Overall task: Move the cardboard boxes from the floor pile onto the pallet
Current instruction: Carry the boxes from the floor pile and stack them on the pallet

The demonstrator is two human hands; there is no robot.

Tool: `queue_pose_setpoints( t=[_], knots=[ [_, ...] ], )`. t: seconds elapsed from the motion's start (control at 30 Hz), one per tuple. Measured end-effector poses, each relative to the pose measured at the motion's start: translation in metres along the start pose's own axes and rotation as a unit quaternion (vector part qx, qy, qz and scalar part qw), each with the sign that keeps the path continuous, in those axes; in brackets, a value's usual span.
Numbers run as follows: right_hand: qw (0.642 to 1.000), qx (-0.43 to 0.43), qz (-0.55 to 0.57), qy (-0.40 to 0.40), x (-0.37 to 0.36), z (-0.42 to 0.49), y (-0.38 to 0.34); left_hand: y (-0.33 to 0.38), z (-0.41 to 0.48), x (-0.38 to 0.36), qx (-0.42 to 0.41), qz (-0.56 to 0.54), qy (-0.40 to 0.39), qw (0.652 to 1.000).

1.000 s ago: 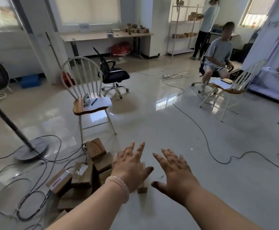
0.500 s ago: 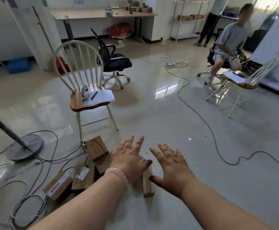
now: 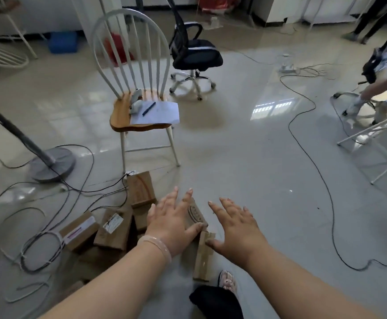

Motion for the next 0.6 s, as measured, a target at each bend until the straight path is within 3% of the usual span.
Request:
queue_pose_setpoints(
  t=[0.27, 0.6],
  knots=[
    [0.996, 0.052, -0.035, -0.070, -0.012, 0.132, 0.090, 0.006, 0.100, -0.061, 0.113, -0.030, -0.022, 0.993],
    [0.990, 0.021, -0.025, -0.139, -0.196, 0.304, 0.177, -0.077, 0.242, -0.276, 0.188, -0.067, -0.079, 0.977]
  ],
)
Point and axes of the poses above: each hand's wrist, its own z-axis towards the middle knuckle, its own x-axis out of the back of the hand, y = z × x, the point moved 6 cm from there along z, towards the middle knuckle, and after that the axes turned 5 degrees about z, right-handed, at the moved point
